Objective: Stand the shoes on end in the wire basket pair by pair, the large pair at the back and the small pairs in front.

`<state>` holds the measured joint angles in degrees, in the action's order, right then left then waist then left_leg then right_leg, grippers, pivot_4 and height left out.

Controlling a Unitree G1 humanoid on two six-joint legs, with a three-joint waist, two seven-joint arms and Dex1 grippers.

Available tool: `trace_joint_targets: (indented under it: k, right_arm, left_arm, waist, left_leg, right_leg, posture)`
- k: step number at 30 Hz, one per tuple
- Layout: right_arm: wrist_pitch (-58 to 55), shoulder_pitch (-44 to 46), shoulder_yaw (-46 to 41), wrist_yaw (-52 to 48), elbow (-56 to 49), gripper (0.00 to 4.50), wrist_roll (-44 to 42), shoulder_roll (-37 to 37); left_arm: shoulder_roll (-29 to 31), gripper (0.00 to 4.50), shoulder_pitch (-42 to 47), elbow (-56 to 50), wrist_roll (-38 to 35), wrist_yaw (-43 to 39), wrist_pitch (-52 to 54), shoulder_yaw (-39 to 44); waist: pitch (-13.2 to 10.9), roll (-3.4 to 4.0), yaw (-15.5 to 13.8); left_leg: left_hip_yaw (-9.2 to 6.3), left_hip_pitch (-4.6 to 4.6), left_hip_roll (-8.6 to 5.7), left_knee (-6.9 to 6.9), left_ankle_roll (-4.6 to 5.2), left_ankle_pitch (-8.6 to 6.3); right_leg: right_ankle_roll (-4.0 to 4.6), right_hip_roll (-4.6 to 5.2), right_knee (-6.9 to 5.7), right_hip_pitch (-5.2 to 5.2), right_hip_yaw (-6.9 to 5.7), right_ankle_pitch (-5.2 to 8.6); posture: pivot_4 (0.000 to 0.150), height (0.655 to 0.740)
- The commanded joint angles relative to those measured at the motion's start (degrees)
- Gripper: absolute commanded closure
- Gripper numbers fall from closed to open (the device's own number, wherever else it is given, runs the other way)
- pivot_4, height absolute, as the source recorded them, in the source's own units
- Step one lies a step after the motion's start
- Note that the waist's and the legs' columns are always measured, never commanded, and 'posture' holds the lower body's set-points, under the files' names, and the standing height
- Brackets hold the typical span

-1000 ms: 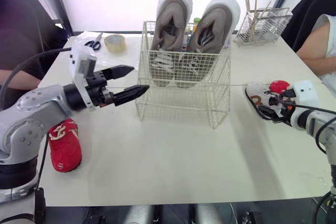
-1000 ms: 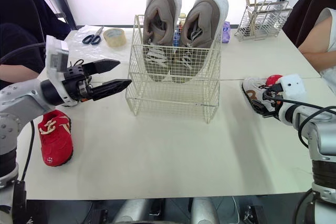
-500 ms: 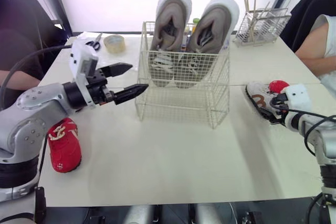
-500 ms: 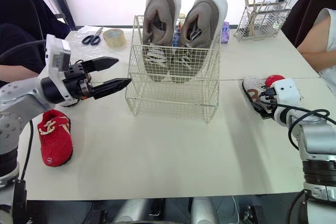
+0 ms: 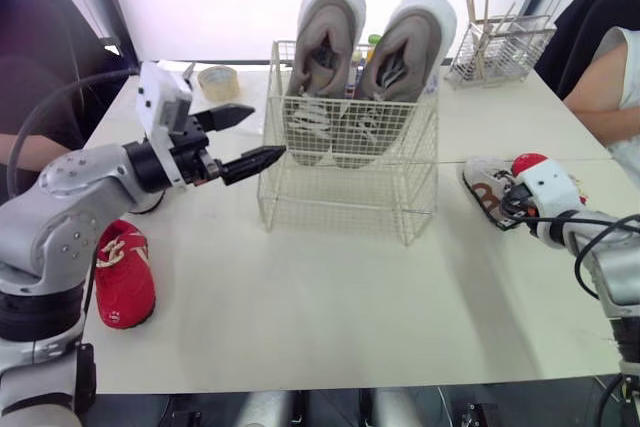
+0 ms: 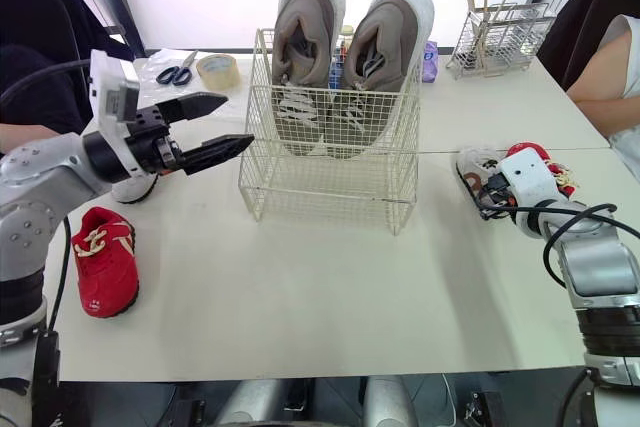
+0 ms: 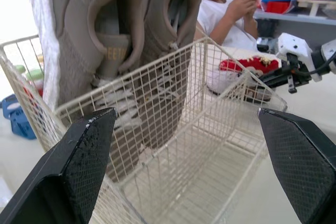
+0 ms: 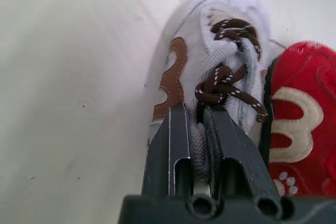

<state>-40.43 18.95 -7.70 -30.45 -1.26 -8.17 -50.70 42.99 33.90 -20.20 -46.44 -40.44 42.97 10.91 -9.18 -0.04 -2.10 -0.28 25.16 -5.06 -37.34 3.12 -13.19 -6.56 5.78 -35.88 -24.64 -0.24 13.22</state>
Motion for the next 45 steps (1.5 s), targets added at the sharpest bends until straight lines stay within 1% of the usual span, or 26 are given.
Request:
trace_joint_targets:
  k: [1,3,5,7,9,12,13,15,19,21,24,29,33,37,45]
  right_arm:
    - [3.61,7.21,-4.1,-3.59,-4.5,4.48,-1.38,-4.72]
    - [6.62,11.58,-4.72,-5.97,-4.71,4.48,-1.63,-7.43]
    - [8.83,13.87,-4.32,-7.18,-4.13,4.48,-1.16,-8.93]
    - [14.77,18.74,-3.19,-8.87,-2.06,4.48,1.15,-12.37]
    - [18.93,23.16,-2.43,-9.18,0.44,4.48,2.75,-14.13]
    - [24.57,29.49,-1.57,-8.92,3.58,4.48,3.88,-14.13]
    - [26.71,32.37,-1.33,-8.58,4.69,4.48,4.25,-13.83]
    - [29.89,37.04,-1.02,-9.34,6.1,4.48,3.55,-12.89]
    - [36.03,43.78,0.53,-16.2,4.67,4.48,-1.19,-9.79]
    - [37.67,44.97,2.18,-20.43,2.36,4.48,-3.37,-7.86]
    - [39.28,45.76,4.6,-24.26,-0.27,4.48,-4.87,-4.7]
    - [44.31,46.08,7.62,-28.27,-1.33,4.48,-4.22,-1.25]
    - [50.33,45.64,10.54,-30.5,-0.96,4.48,-2.08,1.22]
    - [55.97,45.54,12.61,-32.34,-0.05,4.48,-0.51,3.29]
    - [62.57,46.78,14.81,-34.39,1.57,4.48,1.07,6.4]
  left_arm:
    - [-0.38,0.0,3.23,2.73,1.71,-0.89,-2.44,0.24]
    - [-0.69,0.0,5.3,5.2,1.98,-1.54,-2.62,0.09]
    - [-1.01,0.0,6.7,6.88,1.95,-2.28,-2.62,-0.01]
    - [-1.68,0.0,9.9,10.11,0.91,-3.72,-1.63,-0.09]
    - [-2.12,0.0,12.3,12.54,0.08,-5.5,-0.69,-0.17]
    - [-2.59,0.0,15.59,15.93,-0.63,-7.59,0.47,-0.3]
    - [-2.82,0.0,16.87,17.21,-0.92,-8.3,0.89,-0.29]
    - [-3.15,0.0,19.06,19.63,-1.24,-9.59,1.55,-0.2]
    - [-2.29,0.0,24.17,25.62,-1.76,-13.59,3.68,-0.09]
    - [-1.49,0.0,27.12,29.07,-1.97,-15.81,5.54,0.02]
    - [-0.31,0.0,30.6,33.9,-1.29,-18.92,7.71,-0.11]
    - [1.84,0.0,34.76,39.11,-1.21,-22.76,12.51,-0.18]
    - [3.84,0.0,36.57,39.38,-1.92,-25.48,17.94,-0.93]
    - [3.15,0.0,37.33,38.84,-2.43,-25.07,21.17,-0.06]
    - [2.52,0.0,36.86,37.56,-3.4,-24.05,24.65,0.61]
  waist:
    - [-0.12,0.18,0.08]
    - [-0.24,0.3,0.09]
    - [-0.29,0.27,0.03]
    - [-0.33,0.24,-0.17]
    - [-0.38,0.22,-0.09]
    - [-0.42,0.17,0.16]
    - [-0.43,0.19,0.29]
    - [-0.48,0.19,0.7]
    - [-0.53,0.17,1.52]
    - [-0.55,0.15,1.99]
    - [-0.55,0.14,2.79]
    - [-0.58,0.12,2.72]
    - [-0.61,0.07,2.73]
    - [-0.62,0.08,2.8]
    - [-0.62,0.07,2.89]
  left_leg:
    - [0.0,0.0,0.0,0.01,0.0,0.0]
    - [0.01,0.04,0.0,0.01,0.0,0.02]
    - [0.01,0.06,0.0,0.05,0.02,0.04]
    - [-0.01,0.06,0.04,0.11,0.06,0.07]
    - [-0.02,0.13,0.04,0.11,0.04,0.08]
    - [-0.02,0.14,0.03,0.11,-0.09,0.06]
    - [-0.01,0.14,0.02,0.1,-0.3,0.18]
    - [0.0,0.15,0.02,0.14,-0.34,0.21]
    - [-0.02,0.17,0.03,0.22,-0.24,0.28]
    - [-0.02,0.17,0.03,0.25,-0.22,0.29]
    - [-0.02,0.17,0.04,0.25,-0.2,0.3]
    - [-0.01,0.16,-0.01,0.16,-0.19,0.31]
    - [-0.03,0.17,-0.02,0.13,-0.2,0.31]
    - [-0.03,0.17,-0.02,0.13,-0.22,0.33]
    - [-0.03,0.17,-0.01,0.12,-0.27,0.35]
  right_leg:
    - [0.0,0.0,0.0,-0.01,0.0,0.0]
    - [-0.01,0.0,0.0,-0.06,0.0,-0.01]
    - [-0.02,-0.02,-0.02,-0.1,-0.01,-0.01]
    - [-0.03,-0.09,0.02,-0.1,-0.02,-0.01]
    - [-0.03,-0.1,0.04,-0.16,-0.03,-0.02]
    - [-0.04,-0.1,0.17,-0.11,-0.03,-0.02]
    - [-0.04,-0.1,0.19,-0.11,-0.03,-0.02]
    - [-0.04,-0.1,0.25,-0.11,-0.02,-0.02]
    - [-0.26,-0.13,0.26,-0.14,-0.04,-0.14]
    - [-0.27,-0.15,0.28,-0.15,-0.04,-0.14]
    - [-0.28,-0.17,0.24,-0.15,-0.04,-0.15]
    - [-0.28,-0.19,-0.05,-0.25,-0.03,-0.15]
    - [-0.28,-0.19,-0.14,-0.29,-0.03,-0.14]
    - [-0.28,-0.19,-0.21,-0.34,-0.02,-0.14]
    - [-0.28,-0.2,-0.29,-0.38,-0.01,-0.14]
  posture:
    - [0.15,0.74]
    - [0.15,0.74]
    - [0.15,0.74]
    - [0.15,0.74]
    - [0.15,0.74]
    - [0.15,0.74]
    - [0.15,0.74]
    - [0.15,0.74]
    - [0.15,0.74]
    - [0.15,0.74]
    - [0.15,0.74]
    - [0.15,0.74]
    - [0.15,0.74]
    - [0.15,0.74]
    - [0.15,0.74]
